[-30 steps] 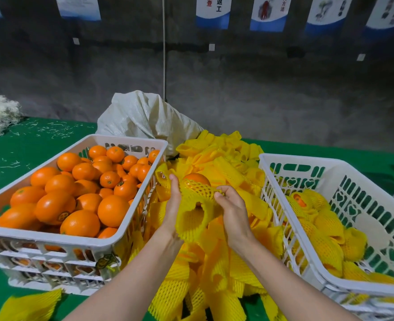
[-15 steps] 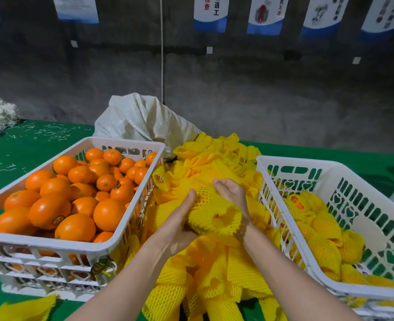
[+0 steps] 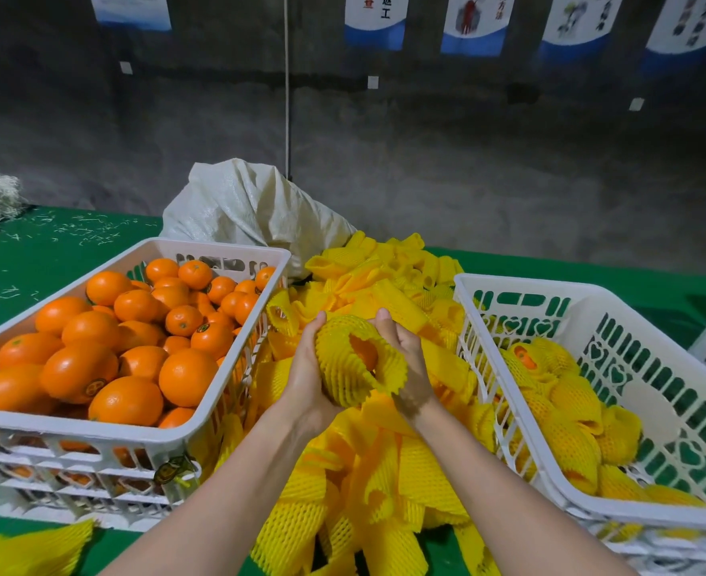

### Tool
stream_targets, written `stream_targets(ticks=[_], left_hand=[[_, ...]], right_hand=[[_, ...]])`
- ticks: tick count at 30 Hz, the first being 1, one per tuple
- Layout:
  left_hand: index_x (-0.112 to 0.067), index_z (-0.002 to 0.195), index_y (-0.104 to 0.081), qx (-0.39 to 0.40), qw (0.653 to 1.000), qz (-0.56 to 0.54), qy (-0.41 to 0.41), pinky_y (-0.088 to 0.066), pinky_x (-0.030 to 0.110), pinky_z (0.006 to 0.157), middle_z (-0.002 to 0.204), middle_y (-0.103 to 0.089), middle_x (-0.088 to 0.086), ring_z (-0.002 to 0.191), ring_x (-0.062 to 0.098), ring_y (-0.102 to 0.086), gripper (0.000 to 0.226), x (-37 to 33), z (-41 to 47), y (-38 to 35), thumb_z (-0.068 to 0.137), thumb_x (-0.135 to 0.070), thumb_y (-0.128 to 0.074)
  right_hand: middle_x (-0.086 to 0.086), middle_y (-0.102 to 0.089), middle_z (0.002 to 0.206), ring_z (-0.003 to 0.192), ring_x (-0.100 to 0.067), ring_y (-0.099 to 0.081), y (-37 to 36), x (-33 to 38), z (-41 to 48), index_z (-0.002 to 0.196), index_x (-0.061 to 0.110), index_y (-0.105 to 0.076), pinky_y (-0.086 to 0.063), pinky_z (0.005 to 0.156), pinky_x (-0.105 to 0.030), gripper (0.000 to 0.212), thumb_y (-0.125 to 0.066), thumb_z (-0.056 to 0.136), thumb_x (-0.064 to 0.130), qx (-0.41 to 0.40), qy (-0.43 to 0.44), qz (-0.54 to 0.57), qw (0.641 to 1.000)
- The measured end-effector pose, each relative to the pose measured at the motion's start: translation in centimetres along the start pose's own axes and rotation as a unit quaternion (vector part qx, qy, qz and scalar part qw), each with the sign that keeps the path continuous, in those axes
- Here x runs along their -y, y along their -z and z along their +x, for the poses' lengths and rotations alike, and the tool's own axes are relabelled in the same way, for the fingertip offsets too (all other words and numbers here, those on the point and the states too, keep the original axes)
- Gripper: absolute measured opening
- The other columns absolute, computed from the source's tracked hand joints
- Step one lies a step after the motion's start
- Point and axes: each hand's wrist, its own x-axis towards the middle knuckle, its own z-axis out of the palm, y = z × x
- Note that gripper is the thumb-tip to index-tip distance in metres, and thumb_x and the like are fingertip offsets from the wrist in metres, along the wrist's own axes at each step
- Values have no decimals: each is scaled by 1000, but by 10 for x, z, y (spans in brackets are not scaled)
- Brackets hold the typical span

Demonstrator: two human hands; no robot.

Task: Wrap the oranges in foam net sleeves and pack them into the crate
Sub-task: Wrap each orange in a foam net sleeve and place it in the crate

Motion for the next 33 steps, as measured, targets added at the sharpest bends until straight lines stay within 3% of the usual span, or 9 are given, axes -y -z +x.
stream_targets(ticks=[3,6,10,14,17,23,26,30,33], left_hand=[[-17,100,-71,-63,997,-17,32,-49,32,70,84,-74,9,86,26,-65,59,1,2,3,82,-67,-47],[-19,117,-62,-94,995,3,34,-50,36,72,103,-71,12,97,29,-64,60,5,3,3,85,-66,-45],[-21,95,-55,-170,983,63,-33,-50,36,70,85,-65,6,79,23,-62,40,5,7,-7,91,-60,-45],[-17,54,-34,-246,887,300,-251,-26,38,58,54,-34,4,55,20,-34,54,12,11,-7,94,-51,-47],[-14,50,-32,-239,840,339,-351,-18,34,55,50,-25,4,52,16,-22,55,16,11,-6,93,-36,-58],[-10,70,-50,-188,973,83,-106,-44,37,65,71,-53,12,68,25,-54,42,14,11,1,93,-44,-53],[-11,84,-59,-150,984,84,-41,-52,38,70,71,-70,7,72,27,-66,46,4,12,4,91,-54,-47],[-11,100,-68,-19,995,91,-27,-53,44,87,101,-73,13,95,28,-69,62,4,7,2,68,-63,-56],[-5,84,-67,-40,987,131,-80,-57,34,70,84,-74,11,76,22,-71,43,4,9,3,70,-45,-65]], right_hand=[[-26,-67,85,82,-27,-60,-3,2,2,78,-3,-68,-48,79,-50,50,-42,98,35,-17,-81,-14,996],[-8,-72,95,94,-25,-64,-2,3,1,91,18,-73,-51,86,-42,60,-30,92,60,36,-216,4,976],[-11,-46,142,128,-31,-44,-9,2,-5,142,20,-38,-37,106,-49,81,-28,82,72,32,-231,-32,972],[4,-49,119,123,-27,-44,-6,-1,-15,122,30,-50,-36,98,-36,54,-30,88,67,-34,-152,-84,984],[-11,-62,111,108,-33,-56,-3,-3,-16,99,25,-56,-45,95,-48,41,-40,89,61,-58,-184,-27,981],[-6,-69,89,83,-23,-63,10,0,-15,113,17,-60,-50,72,-31,31,-49,93,38,-6,-278,222,935],[-8,-65,95,84,-25,-58,11,-1,-15,122,20,-57,-44,77,-33,41,-48,90,45,3,-322,199,925],[-5,-67,69,70,-22,-59,12,-2,-13,85,17,-64,-43,65,-29,36,-46,88,47,17,-343,221,913],[-4,-66,65,68,-22,-58,12,-4,-10,75,21,-64,-43,64,-27,32,-47,88,45,15,-320,225,920]])
